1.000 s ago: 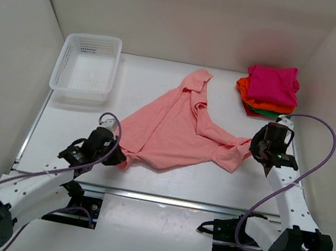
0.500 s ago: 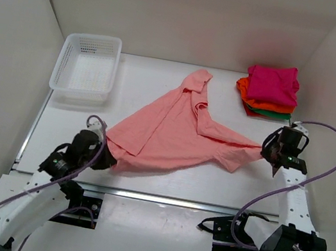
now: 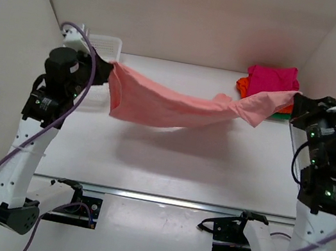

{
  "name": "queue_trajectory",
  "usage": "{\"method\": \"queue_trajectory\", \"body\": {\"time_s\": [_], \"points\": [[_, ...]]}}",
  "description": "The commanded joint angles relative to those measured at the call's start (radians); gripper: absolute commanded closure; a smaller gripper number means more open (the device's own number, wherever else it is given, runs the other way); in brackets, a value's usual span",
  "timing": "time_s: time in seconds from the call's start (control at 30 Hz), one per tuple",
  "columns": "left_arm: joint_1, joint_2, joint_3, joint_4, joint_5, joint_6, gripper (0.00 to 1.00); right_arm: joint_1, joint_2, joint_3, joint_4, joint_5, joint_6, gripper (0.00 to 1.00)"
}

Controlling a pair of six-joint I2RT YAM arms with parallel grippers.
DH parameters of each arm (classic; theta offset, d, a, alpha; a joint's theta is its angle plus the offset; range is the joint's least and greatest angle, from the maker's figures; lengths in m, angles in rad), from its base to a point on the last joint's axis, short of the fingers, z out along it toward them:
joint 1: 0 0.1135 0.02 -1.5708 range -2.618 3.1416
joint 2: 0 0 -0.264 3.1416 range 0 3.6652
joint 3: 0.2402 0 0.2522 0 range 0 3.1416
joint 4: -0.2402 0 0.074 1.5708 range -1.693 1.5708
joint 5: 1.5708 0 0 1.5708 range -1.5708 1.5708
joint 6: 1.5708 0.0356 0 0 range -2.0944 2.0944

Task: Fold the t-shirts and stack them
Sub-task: Flatten out the tshirt

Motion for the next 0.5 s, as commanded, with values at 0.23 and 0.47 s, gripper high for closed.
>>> {"method": "queue_trajectory", "body": {"time_s": [0.23, 0.47], "points": [[-0.004, 0.018, 0.458, -0.021, -0.253, 0.107, 1.00, 0.048, 0.084, 0.595, -0.018, 0.012, -0.070, 1.00], [0.010, 0.062, 0.445, -0.022, -0.250, 0.118, 1.00, 0.072, 0.206, 0.680, -0.007, -0.006, -0.096, 1.00]]}}
